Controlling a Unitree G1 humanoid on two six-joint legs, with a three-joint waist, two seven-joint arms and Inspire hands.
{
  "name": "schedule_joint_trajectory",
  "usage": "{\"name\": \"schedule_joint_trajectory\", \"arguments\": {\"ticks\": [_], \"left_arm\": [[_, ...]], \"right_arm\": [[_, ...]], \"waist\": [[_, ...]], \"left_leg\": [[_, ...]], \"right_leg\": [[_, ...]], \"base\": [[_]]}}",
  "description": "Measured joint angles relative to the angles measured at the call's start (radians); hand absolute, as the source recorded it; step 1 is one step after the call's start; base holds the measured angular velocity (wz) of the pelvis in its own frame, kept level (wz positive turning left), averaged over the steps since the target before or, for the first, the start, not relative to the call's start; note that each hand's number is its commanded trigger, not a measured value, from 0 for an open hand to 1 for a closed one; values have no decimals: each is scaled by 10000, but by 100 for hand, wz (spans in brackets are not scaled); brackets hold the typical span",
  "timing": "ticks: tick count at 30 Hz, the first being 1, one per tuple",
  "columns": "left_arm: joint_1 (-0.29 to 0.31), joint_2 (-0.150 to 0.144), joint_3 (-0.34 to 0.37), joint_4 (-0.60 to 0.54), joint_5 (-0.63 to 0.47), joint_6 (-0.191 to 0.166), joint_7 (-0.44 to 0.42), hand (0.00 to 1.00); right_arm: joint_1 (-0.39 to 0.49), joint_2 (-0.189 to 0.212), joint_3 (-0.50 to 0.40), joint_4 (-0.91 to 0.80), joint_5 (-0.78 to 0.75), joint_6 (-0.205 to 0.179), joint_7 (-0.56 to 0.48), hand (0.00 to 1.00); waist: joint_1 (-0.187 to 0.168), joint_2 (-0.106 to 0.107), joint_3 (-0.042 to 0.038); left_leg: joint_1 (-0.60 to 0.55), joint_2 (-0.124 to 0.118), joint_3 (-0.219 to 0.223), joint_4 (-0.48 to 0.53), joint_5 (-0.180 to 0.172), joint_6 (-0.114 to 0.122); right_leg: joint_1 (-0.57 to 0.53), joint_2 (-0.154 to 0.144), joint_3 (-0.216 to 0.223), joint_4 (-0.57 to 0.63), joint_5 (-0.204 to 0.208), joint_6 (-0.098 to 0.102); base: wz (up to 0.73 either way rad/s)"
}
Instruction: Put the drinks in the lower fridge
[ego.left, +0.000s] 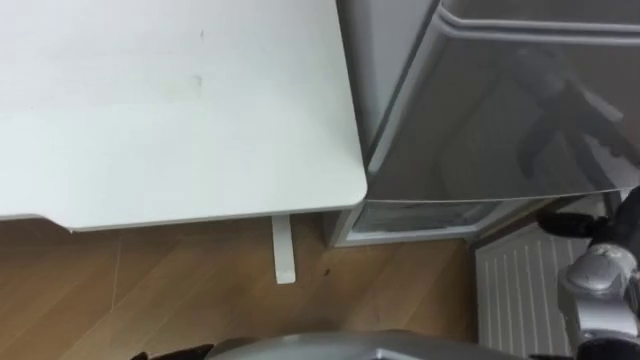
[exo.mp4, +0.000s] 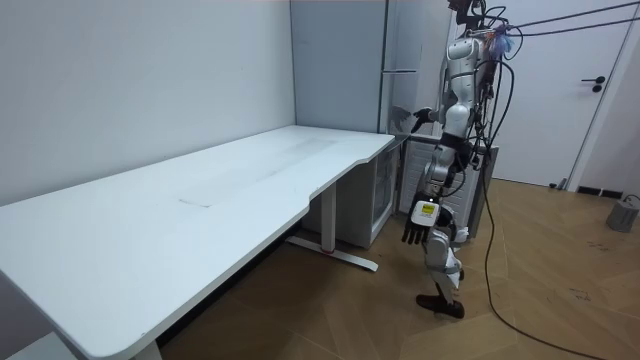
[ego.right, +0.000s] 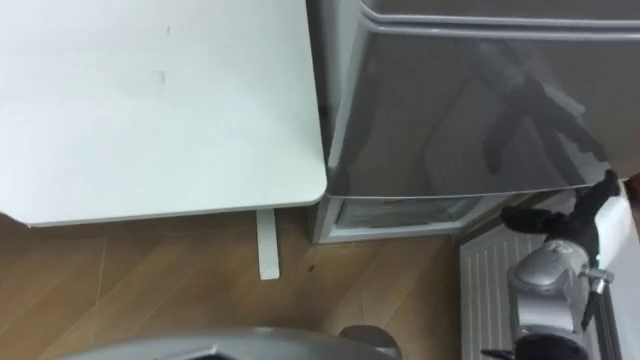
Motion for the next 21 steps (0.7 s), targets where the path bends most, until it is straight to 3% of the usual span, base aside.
{"name": "schedule_joint_trajectory", "arguments": {"ticks": [8, 12, 14, 18, 21], "left_arm": [[23, -15, 157, -23, 636, 10, -63, 0], [208, -49, 665, -139, 685, 20, -71, 0], [314, -50, 776, -209, 696, 20, -80, 0], [321, -60, 872, -281, 882, 24, -154, 0], [455, -136, 1392, -501, 1205, 129, -288, 0]], "right_arm": [[201, -2, -329, -816, -747, -1, -536, 0], [221, -73, -1085, -1141, -741, -78, -568, 0], [222, -125, -1286, -1159, -599, -85, -589, 0], [139, -167, -1780, -831, 363, -96, -537, 0], [-124, -549, -2451, 40, 1437, -46, -334, 0]], "waist": [[-37, 17, -25], [-183, 17, -81], [-289, 6, -125], [-409, -17, -119], [-543, -85, -83]], "left_leg": [[92, -1, 87, -168, 171, -24], [138, 1, 137, -235, 212, -29], [165, 0, 136, -272, 240, -34], [194, 0, 137, -287, 297, -26], [200, -6, 137, -460, 400, -2]], "right_leg": [[-18, 4, 27, 9, 55, -58], [-10, 5, 36, 12, 88, -63], [-1, 5, 36, 9, 103, -68], [33, 14, 38, -31, 168, -89], [100, 28, 29, -222, 297, -85]], "base": [[-2], [0], [0], [0], [1]]}}
